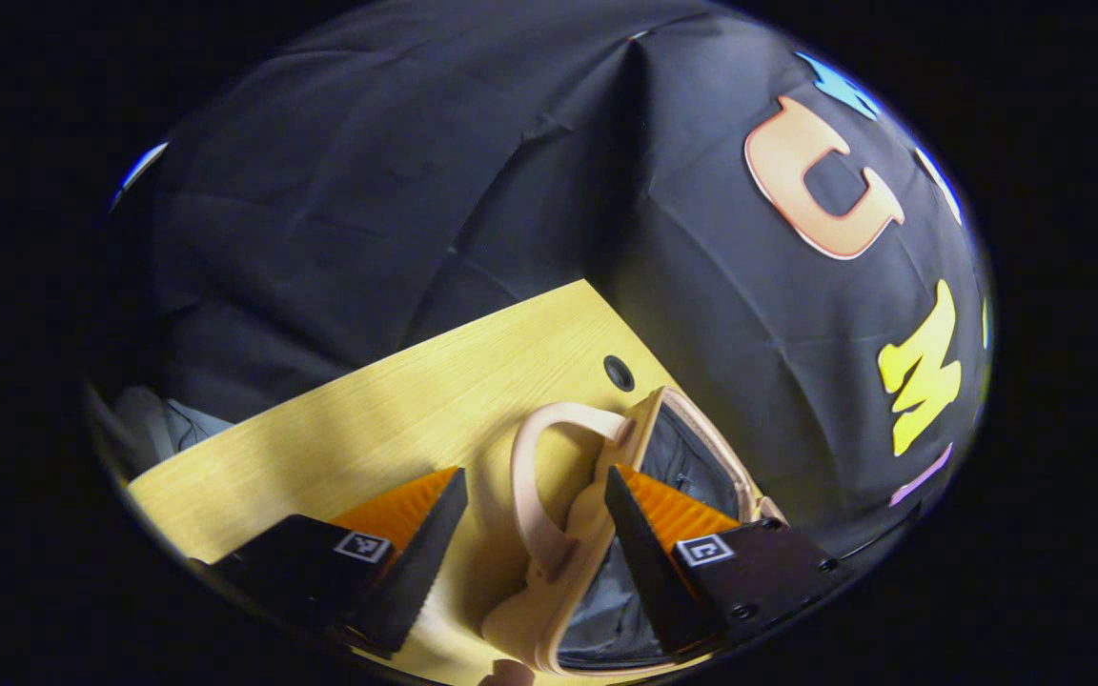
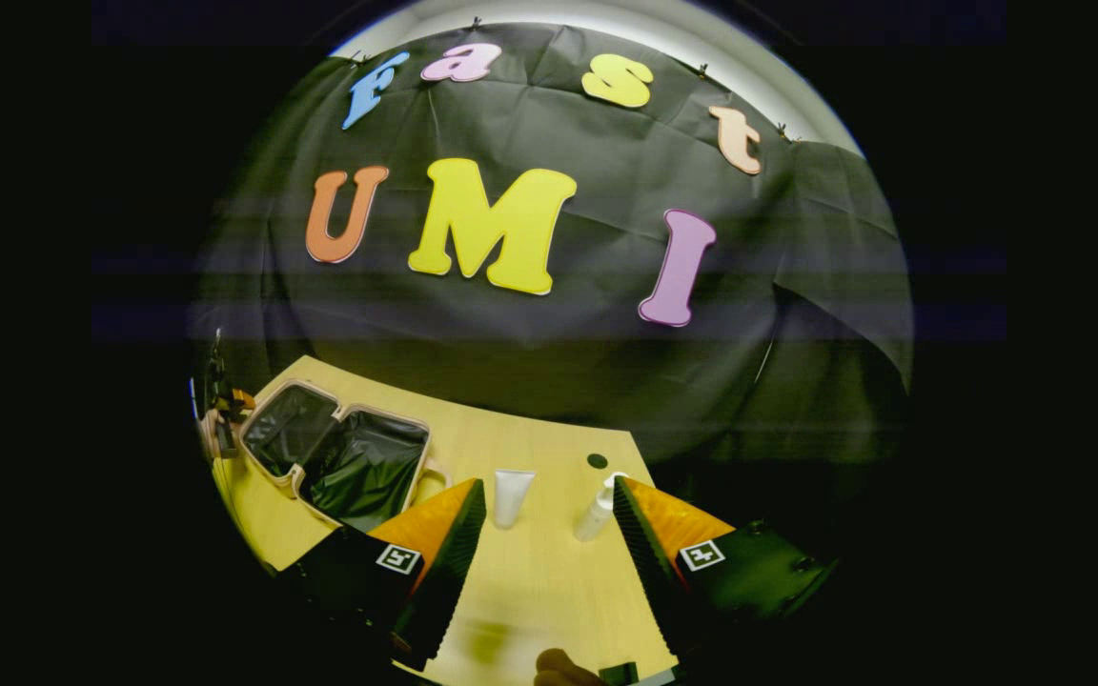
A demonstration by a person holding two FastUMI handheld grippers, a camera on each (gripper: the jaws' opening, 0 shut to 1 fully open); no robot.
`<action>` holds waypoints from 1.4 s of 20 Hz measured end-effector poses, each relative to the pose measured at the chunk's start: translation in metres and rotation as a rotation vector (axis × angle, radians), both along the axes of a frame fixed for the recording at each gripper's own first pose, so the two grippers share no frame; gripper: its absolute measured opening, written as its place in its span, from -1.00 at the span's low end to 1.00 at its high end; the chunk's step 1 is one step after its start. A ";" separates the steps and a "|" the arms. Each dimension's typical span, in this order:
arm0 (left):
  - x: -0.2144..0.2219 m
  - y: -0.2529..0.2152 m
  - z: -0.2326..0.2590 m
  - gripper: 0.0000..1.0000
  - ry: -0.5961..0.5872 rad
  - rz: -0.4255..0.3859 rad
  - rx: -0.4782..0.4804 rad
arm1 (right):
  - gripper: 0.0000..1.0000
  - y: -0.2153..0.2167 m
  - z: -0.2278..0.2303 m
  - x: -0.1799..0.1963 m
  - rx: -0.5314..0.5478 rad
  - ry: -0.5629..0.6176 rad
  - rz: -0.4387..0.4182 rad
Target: First open the suitcase, pack the skin care products into it, and then close the suitcase.
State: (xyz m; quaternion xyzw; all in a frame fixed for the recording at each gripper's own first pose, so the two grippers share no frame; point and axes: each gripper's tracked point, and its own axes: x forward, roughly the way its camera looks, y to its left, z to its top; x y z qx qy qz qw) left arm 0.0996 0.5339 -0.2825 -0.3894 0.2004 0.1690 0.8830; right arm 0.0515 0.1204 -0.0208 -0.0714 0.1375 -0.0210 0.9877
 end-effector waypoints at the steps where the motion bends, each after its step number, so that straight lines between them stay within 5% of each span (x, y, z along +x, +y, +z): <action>1: -0.007 -0.003 0.008 0.95 -0.004 0.009 0.014 | 0.59 -0.001 -0.002 0.002 0.003 -0.004 0.016; 9: -0.061 -0.100 0.116 0.95 -0.125 -0.028 0.257 | 0.60 -0.043 -0.018 0.004 0.007 -0.063 0.150; 16: -0.095 -0.267 0.193 0.94 -0.263 -0.153 0.399 | 0.59 -0.077 -0.046 0.016 0.031 -0.062 0.274; 21: -0.090 -0.385 0.174 0.94 -0.245 -0.259 0.392 | 0.59 -0.106 -0.073 0.027 0.052 -0.045 0.324; 28: -0.066 -0.487 0.102 0.94 -0.110 -0.390 0.479 | 0.58 -0.146 -0.120 0.023 0.036 0.029 0.351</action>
